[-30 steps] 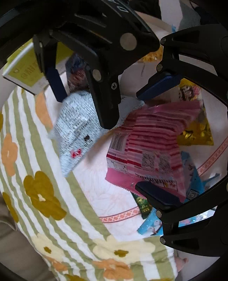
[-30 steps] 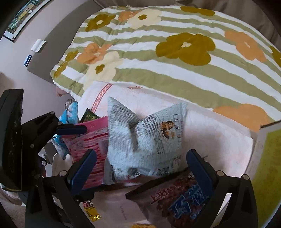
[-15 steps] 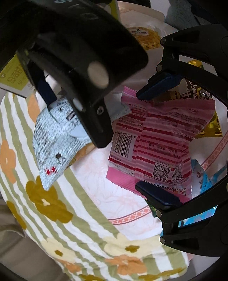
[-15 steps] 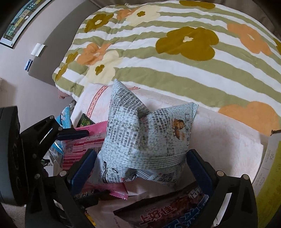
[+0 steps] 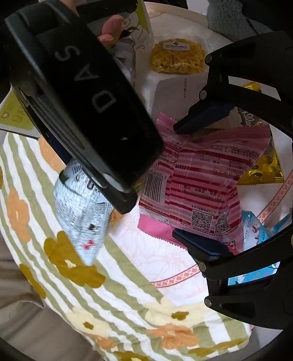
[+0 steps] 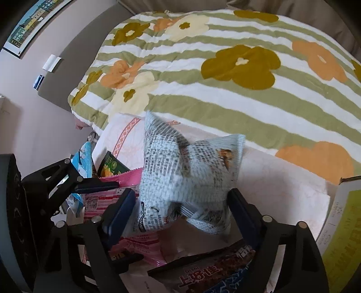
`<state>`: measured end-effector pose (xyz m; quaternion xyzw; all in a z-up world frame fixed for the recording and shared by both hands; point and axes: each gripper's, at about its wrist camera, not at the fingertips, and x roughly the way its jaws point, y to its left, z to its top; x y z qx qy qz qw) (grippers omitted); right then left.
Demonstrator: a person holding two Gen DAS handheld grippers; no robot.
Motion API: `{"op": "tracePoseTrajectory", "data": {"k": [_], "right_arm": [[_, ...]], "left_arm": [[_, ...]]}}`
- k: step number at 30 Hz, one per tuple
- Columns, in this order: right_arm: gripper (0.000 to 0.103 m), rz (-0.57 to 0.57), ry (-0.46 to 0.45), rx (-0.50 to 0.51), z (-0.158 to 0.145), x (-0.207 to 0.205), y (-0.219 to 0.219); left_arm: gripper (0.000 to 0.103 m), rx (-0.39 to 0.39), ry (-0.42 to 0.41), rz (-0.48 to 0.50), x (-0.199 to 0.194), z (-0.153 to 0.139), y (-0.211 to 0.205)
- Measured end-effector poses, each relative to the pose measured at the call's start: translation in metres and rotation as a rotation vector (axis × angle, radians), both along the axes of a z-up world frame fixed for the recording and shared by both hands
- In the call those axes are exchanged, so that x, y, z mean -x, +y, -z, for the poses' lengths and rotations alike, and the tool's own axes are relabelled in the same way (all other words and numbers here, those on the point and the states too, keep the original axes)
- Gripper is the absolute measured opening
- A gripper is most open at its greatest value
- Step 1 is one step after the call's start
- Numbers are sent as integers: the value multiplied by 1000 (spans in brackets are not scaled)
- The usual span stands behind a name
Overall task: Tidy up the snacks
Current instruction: 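Grasp the pink striped bag with the left tool while the right tool grasps the silver bag, then carry both bags into the yellow-green box and open both tools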
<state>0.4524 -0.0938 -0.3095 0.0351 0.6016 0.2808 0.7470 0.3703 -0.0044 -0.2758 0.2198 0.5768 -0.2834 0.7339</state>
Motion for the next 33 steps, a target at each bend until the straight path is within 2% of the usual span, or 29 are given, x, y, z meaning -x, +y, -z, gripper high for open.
{"op": "tracePoseTrajectory", "data": {"k": [14,25,33], "right_arm": [[72,70,-41,-120,-30,9,-11],[72,161,-155,-212,-97,37,-34],[72,279,-245,-277,-145,67,-82]], "left_arm": [[82,12,-53,-49,22,-41,8],[82,95,-143,-100,46,-96,23],[82,173,-196,-128,38,-137,20]]}}
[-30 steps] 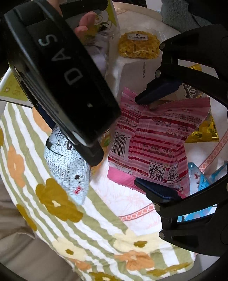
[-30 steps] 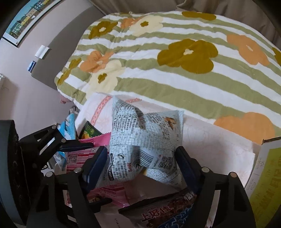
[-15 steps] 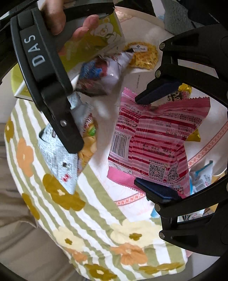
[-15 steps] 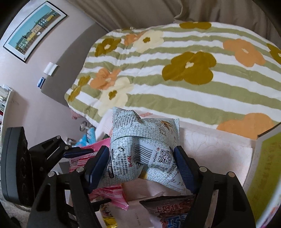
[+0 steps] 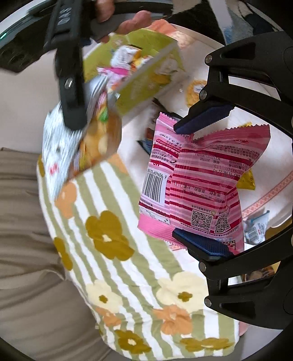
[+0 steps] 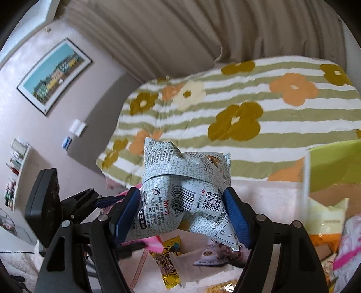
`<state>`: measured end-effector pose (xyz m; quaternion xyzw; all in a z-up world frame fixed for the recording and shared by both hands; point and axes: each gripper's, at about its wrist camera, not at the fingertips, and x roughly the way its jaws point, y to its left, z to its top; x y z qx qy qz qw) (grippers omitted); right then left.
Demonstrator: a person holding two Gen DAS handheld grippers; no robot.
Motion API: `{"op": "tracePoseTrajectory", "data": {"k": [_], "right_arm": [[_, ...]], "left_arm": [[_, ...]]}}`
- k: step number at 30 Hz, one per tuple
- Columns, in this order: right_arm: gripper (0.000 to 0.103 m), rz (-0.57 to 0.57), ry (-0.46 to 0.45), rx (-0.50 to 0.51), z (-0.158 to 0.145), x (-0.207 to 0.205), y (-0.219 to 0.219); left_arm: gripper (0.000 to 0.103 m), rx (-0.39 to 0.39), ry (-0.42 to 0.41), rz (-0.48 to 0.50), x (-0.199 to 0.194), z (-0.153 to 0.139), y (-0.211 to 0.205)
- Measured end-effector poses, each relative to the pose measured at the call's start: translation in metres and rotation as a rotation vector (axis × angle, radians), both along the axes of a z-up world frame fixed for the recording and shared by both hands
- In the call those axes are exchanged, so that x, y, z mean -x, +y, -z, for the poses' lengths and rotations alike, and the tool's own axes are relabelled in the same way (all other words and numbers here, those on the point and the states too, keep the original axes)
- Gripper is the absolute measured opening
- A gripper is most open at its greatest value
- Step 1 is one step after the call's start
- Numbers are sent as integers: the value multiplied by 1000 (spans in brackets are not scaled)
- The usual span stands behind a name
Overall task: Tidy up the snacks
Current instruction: 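Carry both bags into the yellow-green box and open both tools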
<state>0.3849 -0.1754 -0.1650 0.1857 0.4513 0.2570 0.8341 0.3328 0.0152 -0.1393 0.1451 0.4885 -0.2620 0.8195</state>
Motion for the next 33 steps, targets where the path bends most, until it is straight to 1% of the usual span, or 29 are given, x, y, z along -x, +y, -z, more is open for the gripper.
{"op": "tracePoseTrajectory", "data": {"k": [3,6,9,10,11,13,18,20,22,25,27,30,33], "right_arm": [[72,45,-33,-9,-14,15,-30],[72,75,-54,-11,-22,25,-59],[72,104,-70,-7,-31,37,-96],[72,117,-70,-2,-34,41,-113],[72,122,-70,0,-34,43,-121],[72,141,-76,17,-37,48,-149],[72,162,-85,42,-38,55,-203],[72,168,-78,59,-33,55,-221],[72,168,-69,75,-26,52,-234],[72,169,-44,62,-12,47,-254],[72,170,-28,47,-4,47,-268],[72,173,-3,32,7,42,-276],[72,185,11,24,14,37,-283]], "left_arm": [[82,25,-23,-7,-4,-17,-16],[82,46,-48,-11,-4,-33,-43],[82,69,-68,-15,-4,-48,-81],[82,77,-62,-16,-5,-50,-94],[82,86,-58,-16,-6,-51,-103],[82,116,-43,-23,-9,-52,-136],[82,128,-20,-42,-14,-39,-200],[82,128,-2,-49,-15,-30,-229],[83,120,8,-58,-16,-20,-249],[83,100,37,-60,-18,-2,-275],[83,87,58,-61,-18,9,-286],[83,64,79,-62,-23,22,-299],[89,24,72,-41,-29,30,-312]]}}
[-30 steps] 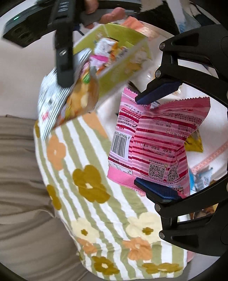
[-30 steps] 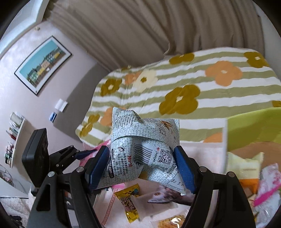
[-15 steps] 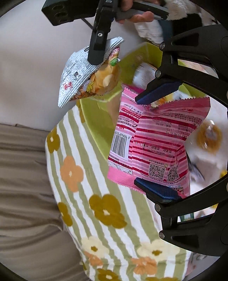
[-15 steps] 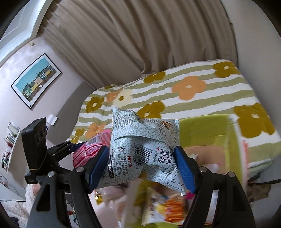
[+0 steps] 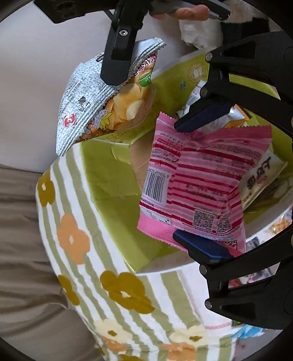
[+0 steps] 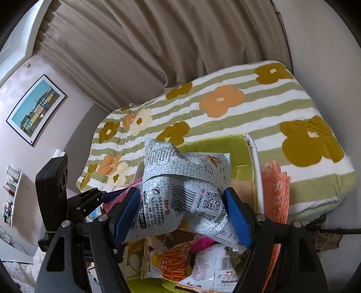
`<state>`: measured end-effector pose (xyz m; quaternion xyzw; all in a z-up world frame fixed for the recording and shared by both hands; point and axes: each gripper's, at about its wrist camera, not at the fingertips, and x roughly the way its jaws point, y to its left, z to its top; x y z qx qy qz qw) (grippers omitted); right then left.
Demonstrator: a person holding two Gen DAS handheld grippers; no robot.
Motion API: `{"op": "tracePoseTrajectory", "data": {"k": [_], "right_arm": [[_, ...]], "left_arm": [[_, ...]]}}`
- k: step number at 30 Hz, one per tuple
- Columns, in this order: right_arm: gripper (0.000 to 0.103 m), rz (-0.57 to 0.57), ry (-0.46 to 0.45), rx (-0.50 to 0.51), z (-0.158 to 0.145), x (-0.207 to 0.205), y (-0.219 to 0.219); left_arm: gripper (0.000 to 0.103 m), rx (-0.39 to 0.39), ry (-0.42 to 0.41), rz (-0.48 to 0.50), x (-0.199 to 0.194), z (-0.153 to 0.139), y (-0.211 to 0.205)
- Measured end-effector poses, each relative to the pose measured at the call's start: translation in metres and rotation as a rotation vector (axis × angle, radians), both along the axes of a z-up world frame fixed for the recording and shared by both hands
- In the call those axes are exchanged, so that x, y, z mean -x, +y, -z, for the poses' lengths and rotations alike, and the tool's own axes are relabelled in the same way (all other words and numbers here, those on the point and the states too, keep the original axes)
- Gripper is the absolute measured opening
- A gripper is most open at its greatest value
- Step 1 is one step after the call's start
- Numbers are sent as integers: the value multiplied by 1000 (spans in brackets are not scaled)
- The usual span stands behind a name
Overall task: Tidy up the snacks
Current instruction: 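Carry both bags into the yellow-green box and open both tools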
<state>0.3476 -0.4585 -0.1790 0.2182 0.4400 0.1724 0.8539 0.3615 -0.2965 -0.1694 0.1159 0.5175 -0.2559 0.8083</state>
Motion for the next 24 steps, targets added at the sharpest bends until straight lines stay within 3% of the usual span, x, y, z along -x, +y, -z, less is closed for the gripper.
{"op": "tracePoseTrajectory", "data": {"k": [3,6,12,15,24], "right_arm": [[72,5,11,-8,4,-4,-4],[72,5,18,0,6,-7,-3],[72,5,11,67,3,-7,9],[73,2,3,100,2,-8,16],[73,-24,72,276,17,-30,37]], "left_arm": [[95,-78,-26,18,-1,6,-10],[97,-87,-28,14,2,9,-7],[97,-67,-22,-43,10,3,16],[97,-16,-3,-79,13,-1,33],[97,-1,3,-158,11,3,69]]}}
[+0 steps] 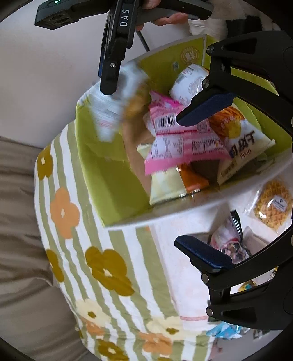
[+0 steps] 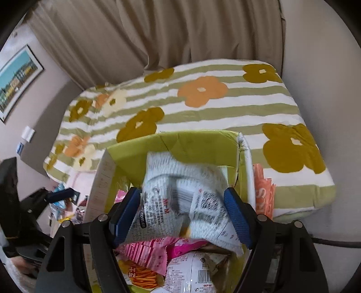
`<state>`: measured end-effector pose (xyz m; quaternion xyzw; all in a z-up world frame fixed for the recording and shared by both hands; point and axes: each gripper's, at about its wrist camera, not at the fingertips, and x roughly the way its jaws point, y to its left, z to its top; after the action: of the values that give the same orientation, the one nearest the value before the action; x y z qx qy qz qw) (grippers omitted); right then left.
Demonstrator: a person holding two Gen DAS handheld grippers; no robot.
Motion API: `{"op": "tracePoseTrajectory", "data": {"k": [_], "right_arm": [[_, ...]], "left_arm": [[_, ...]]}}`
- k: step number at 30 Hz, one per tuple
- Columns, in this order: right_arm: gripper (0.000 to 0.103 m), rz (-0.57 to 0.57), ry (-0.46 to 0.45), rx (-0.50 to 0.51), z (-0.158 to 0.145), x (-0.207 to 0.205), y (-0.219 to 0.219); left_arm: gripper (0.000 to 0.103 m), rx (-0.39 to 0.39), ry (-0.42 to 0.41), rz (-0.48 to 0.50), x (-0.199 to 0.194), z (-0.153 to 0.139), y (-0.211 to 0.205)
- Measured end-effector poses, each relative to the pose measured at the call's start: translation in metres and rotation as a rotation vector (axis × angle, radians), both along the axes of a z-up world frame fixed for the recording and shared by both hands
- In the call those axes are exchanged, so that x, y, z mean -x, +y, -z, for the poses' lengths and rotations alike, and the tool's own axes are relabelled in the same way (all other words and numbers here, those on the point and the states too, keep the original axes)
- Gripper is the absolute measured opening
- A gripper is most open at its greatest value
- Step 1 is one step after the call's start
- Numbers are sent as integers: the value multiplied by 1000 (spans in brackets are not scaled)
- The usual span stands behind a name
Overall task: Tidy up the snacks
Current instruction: 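Carry both bags into the yellow-green box and open both tools, then move both tools back over the remaining snack bags on the table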
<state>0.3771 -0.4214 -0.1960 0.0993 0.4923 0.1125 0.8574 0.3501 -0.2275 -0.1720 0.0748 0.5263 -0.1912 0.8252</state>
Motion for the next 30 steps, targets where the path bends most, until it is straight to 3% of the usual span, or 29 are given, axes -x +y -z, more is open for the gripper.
{"op": "tracePoseTrajectory", "data": {"k": [5,8,15,21,30], "right_arm": [[73,-15,-44,57,-1,-2,9],[96,-16,-54,41,-5,5,11],[97,-19,-62,57,-12,27,12],[97,-22,-127,61,-36,52,14],[101,-97,-251,49,-65,84,38]], "left_arm": [[97,27,7,-21,1,-1,10],[97,24,3,-21,4,-2,12],[97,36,-21,-18,14,-12,9],[97,28,-84,-21,35,-37,10],[97,46,-119,-127,82,-61,48]]}}
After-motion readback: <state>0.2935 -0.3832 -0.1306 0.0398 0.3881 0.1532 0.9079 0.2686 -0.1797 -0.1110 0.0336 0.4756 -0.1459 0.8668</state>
